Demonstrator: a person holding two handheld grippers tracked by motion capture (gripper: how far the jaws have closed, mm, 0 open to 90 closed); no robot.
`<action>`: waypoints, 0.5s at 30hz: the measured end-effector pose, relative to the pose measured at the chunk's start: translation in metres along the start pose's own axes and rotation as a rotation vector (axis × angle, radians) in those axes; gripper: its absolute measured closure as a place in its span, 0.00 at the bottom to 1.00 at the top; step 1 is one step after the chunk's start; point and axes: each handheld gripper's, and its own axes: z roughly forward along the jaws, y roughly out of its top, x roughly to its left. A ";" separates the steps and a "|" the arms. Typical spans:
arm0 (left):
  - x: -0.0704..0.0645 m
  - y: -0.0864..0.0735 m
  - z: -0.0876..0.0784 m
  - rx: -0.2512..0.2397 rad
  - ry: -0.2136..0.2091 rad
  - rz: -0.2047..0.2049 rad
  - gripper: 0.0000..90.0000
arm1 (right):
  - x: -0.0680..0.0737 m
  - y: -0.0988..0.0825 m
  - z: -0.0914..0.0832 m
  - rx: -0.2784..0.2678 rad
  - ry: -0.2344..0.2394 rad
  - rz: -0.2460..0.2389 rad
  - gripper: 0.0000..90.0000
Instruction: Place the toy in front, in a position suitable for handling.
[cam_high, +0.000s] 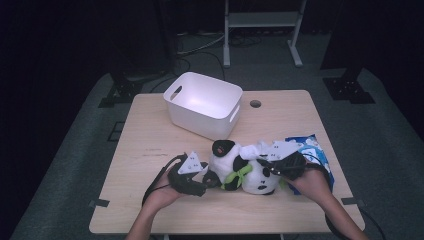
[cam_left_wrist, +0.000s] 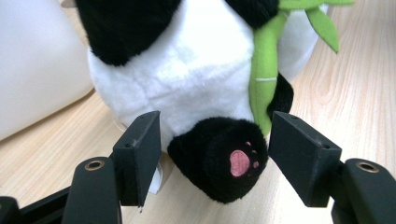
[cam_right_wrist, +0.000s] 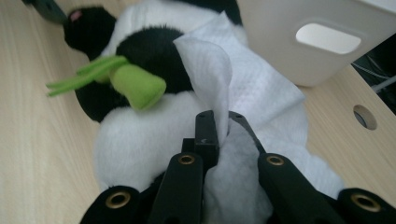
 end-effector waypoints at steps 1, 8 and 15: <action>0.000 0.000 0.001 0.000 -0.007 0.001 0.40 | 0.001 0.001 -0.002 -0.012 0.013 0.018 0.92; -0.004 0.000 0.008 0.022 -0.021 0.020 0.46 | 0.016 0.012 -0.005 -0.015 0.073 -0.021 0.88; -0.004 -0.002 0.009 0.029 -0.016 0.008 0.43 | 0.017 0.010 0.004 0.027 0.027 -0.031 0.89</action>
